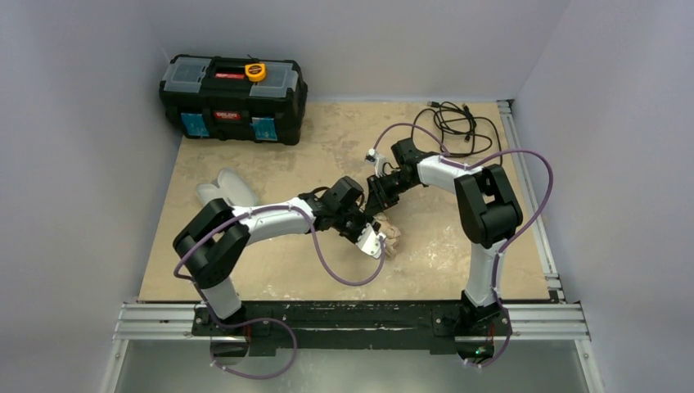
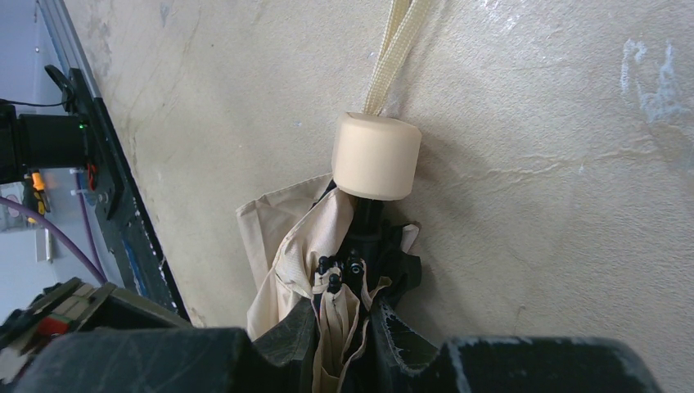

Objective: Open the umbrella

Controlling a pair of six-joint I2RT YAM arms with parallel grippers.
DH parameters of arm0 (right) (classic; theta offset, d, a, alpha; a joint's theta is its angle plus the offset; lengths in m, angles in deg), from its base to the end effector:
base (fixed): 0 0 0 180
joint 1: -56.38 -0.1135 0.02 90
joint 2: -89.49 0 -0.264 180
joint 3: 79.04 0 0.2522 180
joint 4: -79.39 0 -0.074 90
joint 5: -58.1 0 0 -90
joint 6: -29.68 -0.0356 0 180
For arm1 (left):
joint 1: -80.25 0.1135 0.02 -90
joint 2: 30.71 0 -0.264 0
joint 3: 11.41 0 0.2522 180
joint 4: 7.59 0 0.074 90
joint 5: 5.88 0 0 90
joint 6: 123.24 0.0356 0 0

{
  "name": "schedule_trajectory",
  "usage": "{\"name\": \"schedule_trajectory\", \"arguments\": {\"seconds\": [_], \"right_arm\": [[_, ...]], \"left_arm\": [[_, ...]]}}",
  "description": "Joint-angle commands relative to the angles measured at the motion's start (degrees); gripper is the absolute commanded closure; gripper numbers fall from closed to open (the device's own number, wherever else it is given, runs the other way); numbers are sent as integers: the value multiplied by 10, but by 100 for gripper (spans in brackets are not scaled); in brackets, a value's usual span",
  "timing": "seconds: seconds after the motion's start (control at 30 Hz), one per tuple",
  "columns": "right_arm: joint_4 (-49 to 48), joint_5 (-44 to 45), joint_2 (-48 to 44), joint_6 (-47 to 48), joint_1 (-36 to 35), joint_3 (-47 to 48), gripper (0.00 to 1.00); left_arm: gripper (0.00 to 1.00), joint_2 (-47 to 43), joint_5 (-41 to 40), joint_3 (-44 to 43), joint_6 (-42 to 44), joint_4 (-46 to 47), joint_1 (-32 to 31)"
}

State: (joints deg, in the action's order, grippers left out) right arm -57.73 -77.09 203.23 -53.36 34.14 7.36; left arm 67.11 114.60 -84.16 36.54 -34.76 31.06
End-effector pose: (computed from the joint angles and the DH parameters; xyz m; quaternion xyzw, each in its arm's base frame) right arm 0.3457 0.1687 0.1461 -0.2931 0.8635 0.3962 0.1068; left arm 0.2141 -0.2755 0.1854 0.8297 0.3903 -0.1889 0.3516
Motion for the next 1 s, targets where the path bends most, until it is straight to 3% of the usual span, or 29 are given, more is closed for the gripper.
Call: {"name": "schedule_trajectory", "arguments": {"seconds": [0.0,0.2,0.43,0.57,0.97], "right_arm": [[11,61,16,46,-6,-20,100],[11,62,16,45,-6,-17,100],[10,63,23,41,-6,-15,100],[1,56,28,33,-6,-23,100],[9,46,55,49,5,-11,100]], "left_arm": [[69,23,3,-19,11,7,-1],[81,33,6,-14,20,9,-5],[81,54,-35,-10,-19,66,-21],[100,54,-35,-7,-25,68,-26],[100,-5,-23,82,30,-45,-106]]}}
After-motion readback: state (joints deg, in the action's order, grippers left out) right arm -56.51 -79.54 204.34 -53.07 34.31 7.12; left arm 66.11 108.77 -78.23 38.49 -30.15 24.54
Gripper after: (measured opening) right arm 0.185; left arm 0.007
